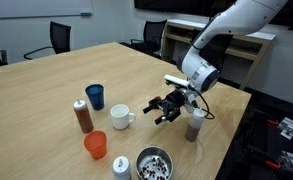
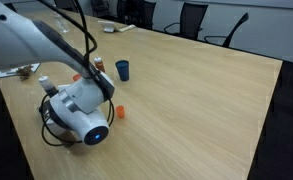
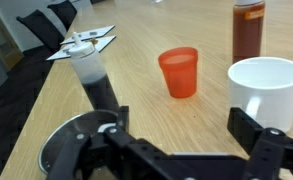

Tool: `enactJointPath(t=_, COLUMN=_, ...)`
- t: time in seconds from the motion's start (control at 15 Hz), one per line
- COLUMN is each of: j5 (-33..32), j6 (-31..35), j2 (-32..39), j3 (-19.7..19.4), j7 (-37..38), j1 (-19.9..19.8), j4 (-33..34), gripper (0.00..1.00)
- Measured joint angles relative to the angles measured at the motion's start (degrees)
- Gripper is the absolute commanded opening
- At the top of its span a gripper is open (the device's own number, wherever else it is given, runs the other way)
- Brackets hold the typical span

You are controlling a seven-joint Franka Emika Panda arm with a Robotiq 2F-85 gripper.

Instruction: Move the white mug forward.

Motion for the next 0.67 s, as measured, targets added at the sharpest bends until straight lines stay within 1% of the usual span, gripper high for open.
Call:
enactJointPath(t=0.13, j5=6.1, j6=1.7, j2=2.1, j3=0.7, j7=-2.1, j1=0.1, j4=0.9, gripper=1.0)
enactJointPath(t=0.33, j5=12.5, j6=5.3, j2=4.0, j3=1.8, j7=-4.1, j1=0.8, j4=2.9, gripper=1.0)
enactJointPath(t=0.47, j5=15.0, j6=8.4, j2=4.5, j3=2.3, j7=-5.0, j1=1.8, j4=4.4, gripper=1.0)
enactJointPath(t=0.67, j5=16.6, j6=11.6, j2=4.5, j3=2.7, j7=-5.6, j1=2.8, j4=6.0, gripper=1.0)
